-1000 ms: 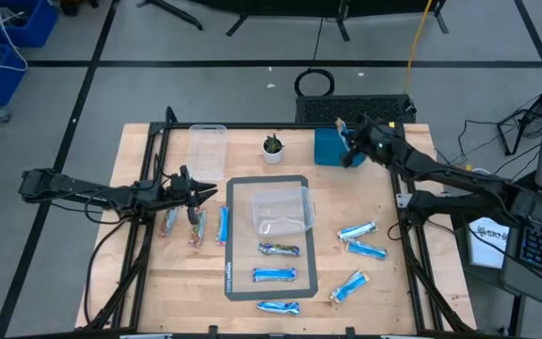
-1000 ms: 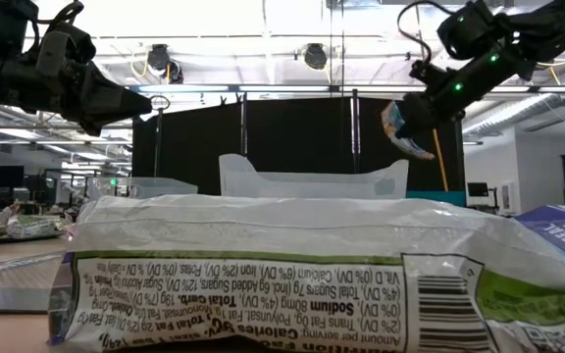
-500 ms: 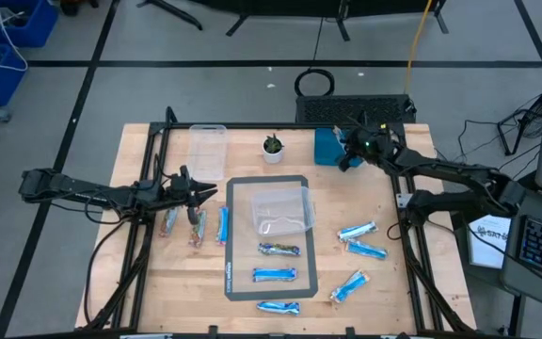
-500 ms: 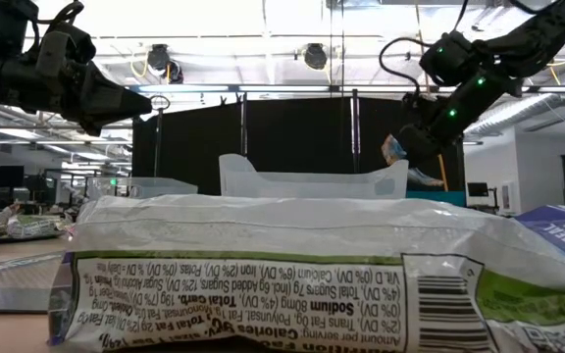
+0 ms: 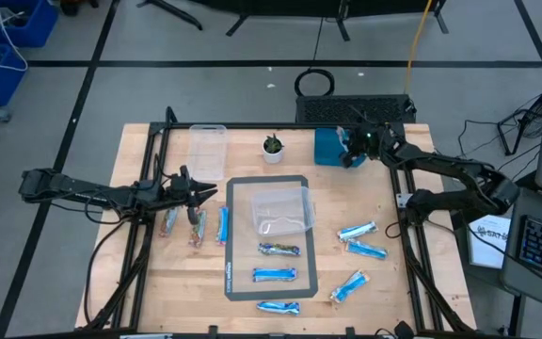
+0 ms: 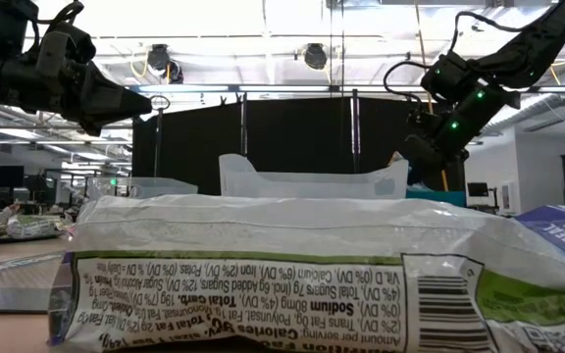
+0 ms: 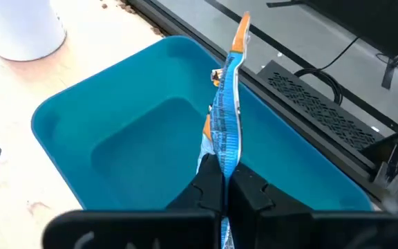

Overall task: Pick and place Granola Bars by type
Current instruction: Put the snack into the right bin

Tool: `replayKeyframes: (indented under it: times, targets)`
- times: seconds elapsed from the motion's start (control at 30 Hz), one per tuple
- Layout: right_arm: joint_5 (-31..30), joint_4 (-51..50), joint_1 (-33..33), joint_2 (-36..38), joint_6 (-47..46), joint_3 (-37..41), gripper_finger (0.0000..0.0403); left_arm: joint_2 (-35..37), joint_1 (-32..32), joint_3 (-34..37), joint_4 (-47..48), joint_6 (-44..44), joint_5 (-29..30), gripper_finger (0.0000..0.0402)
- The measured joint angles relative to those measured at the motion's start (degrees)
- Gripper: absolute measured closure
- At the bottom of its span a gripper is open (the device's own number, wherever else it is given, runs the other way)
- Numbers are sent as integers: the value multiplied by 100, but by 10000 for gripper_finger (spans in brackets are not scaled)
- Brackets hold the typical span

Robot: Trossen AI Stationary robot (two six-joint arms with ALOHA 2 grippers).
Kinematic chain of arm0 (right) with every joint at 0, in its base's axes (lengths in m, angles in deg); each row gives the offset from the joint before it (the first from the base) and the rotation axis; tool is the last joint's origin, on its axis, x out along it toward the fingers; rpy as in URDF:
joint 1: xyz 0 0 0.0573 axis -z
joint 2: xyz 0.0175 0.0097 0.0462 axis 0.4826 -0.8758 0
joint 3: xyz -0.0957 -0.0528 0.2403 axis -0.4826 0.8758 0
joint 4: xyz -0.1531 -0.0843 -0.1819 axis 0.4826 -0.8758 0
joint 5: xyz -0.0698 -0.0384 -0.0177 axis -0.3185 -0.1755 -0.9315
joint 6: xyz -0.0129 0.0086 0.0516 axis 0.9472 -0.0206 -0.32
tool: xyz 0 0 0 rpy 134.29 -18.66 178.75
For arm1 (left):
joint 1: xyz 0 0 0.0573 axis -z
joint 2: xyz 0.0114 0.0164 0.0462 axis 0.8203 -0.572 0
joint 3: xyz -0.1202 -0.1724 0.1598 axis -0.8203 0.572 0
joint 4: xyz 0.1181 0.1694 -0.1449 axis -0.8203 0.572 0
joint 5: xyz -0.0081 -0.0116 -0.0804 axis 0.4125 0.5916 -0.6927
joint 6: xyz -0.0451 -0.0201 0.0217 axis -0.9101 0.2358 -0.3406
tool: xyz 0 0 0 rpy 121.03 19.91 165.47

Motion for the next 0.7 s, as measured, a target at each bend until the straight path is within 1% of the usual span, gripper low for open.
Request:
replayKeyframes:
  times: [0.27,0.7]
  targets:
    - [-5,4,-9,1,33,0,402,1,-1,0,1,0,0,323]
    - [-20,57,-11,2,-84,0,366,0,0,0,2,-2,0,323]
